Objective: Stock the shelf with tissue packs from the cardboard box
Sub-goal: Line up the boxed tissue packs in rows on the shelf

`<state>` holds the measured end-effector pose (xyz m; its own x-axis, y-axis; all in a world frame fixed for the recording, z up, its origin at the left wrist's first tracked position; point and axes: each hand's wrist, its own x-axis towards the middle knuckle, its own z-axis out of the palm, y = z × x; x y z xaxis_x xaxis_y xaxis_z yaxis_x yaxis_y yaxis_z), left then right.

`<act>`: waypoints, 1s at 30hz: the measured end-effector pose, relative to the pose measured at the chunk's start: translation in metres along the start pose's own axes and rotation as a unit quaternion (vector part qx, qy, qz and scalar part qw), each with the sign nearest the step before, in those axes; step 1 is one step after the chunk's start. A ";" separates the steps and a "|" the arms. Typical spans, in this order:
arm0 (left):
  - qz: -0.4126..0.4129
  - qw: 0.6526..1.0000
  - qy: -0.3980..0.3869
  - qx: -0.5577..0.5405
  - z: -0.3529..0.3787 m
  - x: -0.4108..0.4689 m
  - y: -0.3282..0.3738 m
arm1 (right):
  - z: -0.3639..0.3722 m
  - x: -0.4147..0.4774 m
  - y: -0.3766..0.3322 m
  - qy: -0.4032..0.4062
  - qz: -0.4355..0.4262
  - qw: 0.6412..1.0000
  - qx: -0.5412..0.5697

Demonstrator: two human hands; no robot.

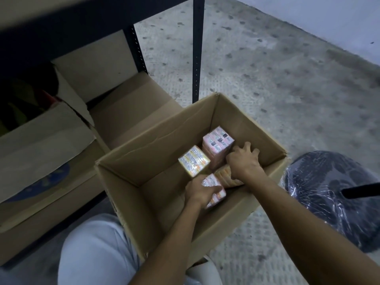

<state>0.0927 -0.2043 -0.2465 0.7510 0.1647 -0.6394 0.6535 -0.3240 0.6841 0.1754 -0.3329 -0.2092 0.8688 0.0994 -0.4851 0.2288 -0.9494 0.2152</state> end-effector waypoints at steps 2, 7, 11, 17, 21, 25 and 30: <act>0.002 1.000 -0.015 0.009 -0.005 -0.001 -0.003 | 0.000 0.001 -0.005 -0.032 -0.005 0.999 0.025; 0.006 0.999 -0.036 0.008 -0.027 -0.004 -0.008 | -0.001 0.000 0.000 -0.064 -0.002 0.985 0.159; 0.023 0.999 -0.046 0.010 -0.047 -0.009 -0.006 | -0.011 -0.010 0.004 -0.050 -0.007 0.982 0.180; 0.064 0.995 -0.071 -0.008 -0.077 -0.027 0.007 | -0.027 -0.033 0.000 -0.018 -0.014 0.979 0.203; 0.082 0.994 -0.073 -0.009 -0.100 -0.044 0.015 | -0.035 -0.050 0.010 -0.006 -0.041 0.973 0.225; 0.100 0.992 -0.075 0.010 -0.124 -0.062 0.020 | -0.047 -0.069 0.015 0.021 -0.076 0.971 0.225; 0.148 0.981 -0.118 0.028 -0.159 -0.096 0.033 | -0.055 -0.089 0.020 0.073 -0.089 0.957 0.266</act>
<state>0.0570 -0.0828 -0.1073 0.8599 -0.1631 -0.4838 0.3986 -0.3777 0.8358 0.1265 -0.3442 -0.1148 0.8978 0.2776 -0.3420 0.1565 -0.9268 -0.3415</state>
